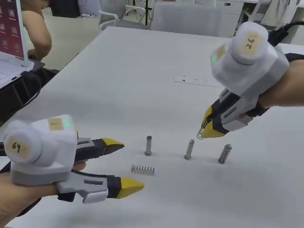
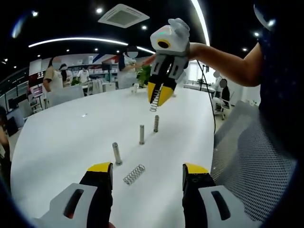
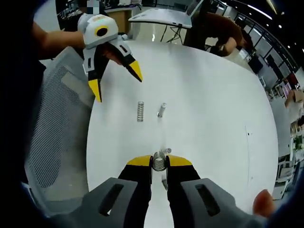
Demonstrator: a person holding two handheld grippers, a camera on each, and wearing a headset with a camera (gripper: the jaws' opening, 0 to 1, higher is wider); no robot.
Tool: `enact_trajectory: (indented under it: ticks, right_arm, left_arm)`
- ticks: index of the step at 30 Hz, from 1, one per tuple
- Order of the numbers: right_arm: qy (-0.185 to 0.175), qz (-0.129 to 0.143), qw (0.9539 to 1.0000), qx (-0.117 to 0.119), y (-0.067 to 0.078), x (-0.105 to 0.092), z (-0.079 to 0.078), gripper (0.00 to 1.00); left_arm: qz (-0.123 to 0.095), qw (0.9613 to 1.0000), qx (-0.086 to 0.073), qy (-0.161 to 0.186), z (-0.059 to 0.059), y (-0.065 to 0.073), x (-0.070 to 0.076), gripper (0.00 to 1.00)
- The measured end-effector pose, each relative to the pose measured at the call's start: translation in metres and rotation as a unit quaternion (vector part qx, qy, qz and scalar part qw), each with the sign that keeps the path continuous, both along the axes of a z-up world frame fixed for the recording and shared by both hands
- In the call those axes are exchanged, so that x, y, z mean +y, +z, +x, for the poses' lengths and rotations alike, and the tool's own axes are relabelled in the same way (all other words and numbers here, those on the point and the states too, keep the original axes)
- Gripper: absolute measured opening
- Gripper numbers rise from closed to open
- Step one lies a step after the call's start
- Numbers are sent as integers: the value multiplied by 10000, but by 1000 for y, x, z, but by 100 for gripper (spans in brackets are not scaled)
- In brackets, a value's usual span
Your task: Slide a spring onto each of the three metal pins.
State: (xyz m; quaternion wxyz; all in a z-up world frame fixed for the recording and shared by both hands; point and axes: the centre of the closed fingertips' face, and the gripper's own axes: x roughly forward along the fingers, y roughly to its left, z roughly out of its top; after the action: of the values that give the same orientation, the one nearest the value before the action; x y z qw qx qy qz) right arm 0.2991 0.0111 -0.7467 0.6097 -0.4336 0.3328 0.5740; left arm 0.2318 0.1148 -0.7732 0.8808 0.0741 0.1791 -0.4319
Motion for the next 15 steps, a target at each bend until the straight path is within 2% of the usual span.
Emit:
enact_trajectory:
  ticks: [3,15]
  right_arm:
    - [9,-62,10000,-45,-4,1,5,9]
    - [30,-214,9997,76,-30,11,19,9]
  left_arm:
    - [2,10000,3,22,-1,0,1,55]
    - [26,9998,54,167,-8,-4,11,54]
